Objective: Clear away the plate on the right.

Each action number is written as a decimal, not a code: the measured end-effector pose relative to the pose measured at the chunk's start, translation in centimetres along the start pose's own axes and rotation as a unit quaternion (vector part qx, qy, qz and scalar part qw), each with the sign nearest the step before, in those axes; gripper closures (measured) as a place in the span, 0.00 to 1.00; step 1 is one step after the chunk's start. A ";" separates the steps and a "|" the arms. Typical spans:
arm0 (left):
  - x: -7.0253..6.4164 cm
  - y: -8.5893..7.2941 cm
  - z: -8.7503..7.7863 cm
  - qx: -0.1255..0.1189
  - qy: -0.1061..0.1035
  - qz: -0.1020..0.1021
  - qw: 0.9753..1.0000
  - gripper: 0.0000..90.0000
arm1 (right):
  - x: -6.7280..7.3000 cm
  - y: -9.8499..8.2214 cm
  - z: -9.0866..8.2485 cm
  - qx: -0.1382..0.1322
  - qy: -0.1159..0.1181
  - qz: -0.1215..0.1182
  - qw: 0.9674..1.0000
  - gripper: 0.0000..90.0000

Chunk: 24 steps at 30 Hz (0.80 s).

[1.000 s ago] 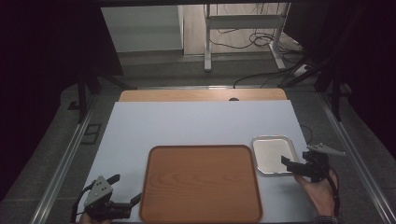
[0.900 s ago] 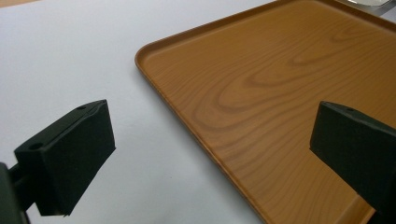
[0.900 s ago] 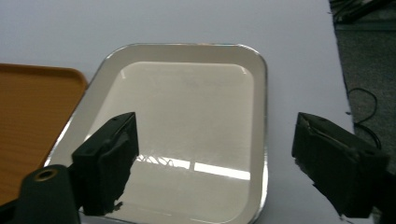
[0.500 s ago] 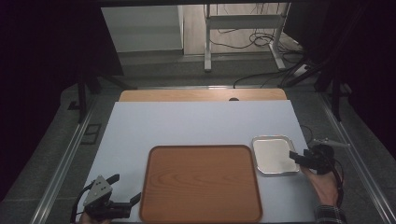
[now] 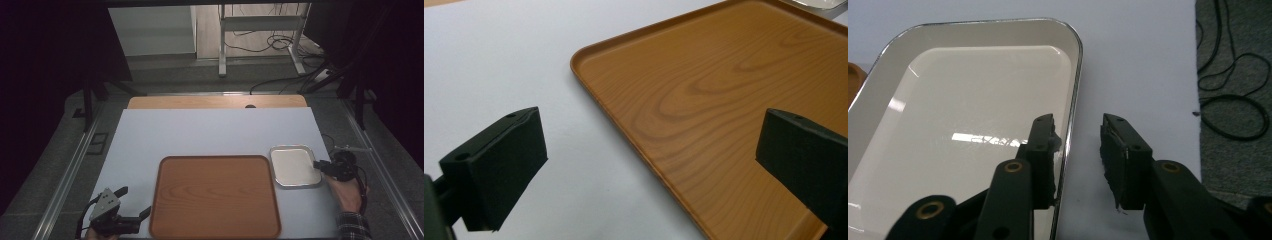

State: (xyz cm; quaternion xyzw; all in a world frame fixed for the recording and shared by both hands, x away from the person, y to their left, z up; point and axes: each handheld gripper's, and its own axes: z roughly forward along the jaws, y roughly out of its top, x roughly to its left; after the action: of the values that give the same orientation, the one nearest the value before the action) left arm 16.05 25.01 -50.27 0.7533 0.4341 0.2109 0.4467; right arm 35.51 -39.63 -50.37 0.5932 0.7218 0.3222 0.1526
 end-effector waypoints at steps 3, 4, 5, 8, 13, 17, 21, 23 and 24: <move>0.0 0.0 0.0 0.000 0.000 0.000 1.000 0.00 | -0.2 0.1 0.4 0.014 0.014 0.012 1.000 0.85; 0.0 0.0 0.0 0.000 0.000 0.001 1.000 0.00 | -0.2 0.1 0.5 0.014 0.020 0.017 1.000 0.89; 0.0 0.0 0.0 0.000 0.000 0.001 1.000 0.00 | -0.2 0.2 0.5 0.017 0.031 0.023 0.999 0.93; 0.0 0.0 0.0 0.001 0.000 0.002 1.000 0.00 | -0.4 0.3 0.5 0.023 0.046 0.053 0.997 0.98; 0.0 0.0 0.0 0.001 0.001 0.001 1.000 0.00 | -0.9 0.2 0.0 0.014 0.063 0.070 0.995 0.98; 0.0 0.0 0.0 0.001 0.001 0.001 1.000 0.00 | -0.9 0.3 -0.6 0.004 0.051 0.069 0.996 0.98; 0.0 0.0 0.0 0.000 0.001 0.001 1.000 0.00 | -0.9 0.4 -1.2 -0.011 0.052 0.076 0.996 0.98; 0.0 0.0 0.0 0.000 0.001 0.001 1.000 0.00 | -0.8 0.4 -1.6 -0.018 0.055 0.079 0.995 0.98; 0.0 0.0 0.0 0.000 0.002 0.001 1.000 0.00 | -0.8 0.4 -1.7 -0.022 0.057 0.080 0.995 0.98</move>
State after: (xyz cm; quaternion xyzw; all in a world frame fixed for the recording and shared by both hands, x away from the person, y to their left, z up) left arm 16.04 25.00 -50.25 0.7537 0.4339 0.2126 0.4455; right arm 34.97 -40.85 -48.96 0.6262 0.6724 0.3822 0.0978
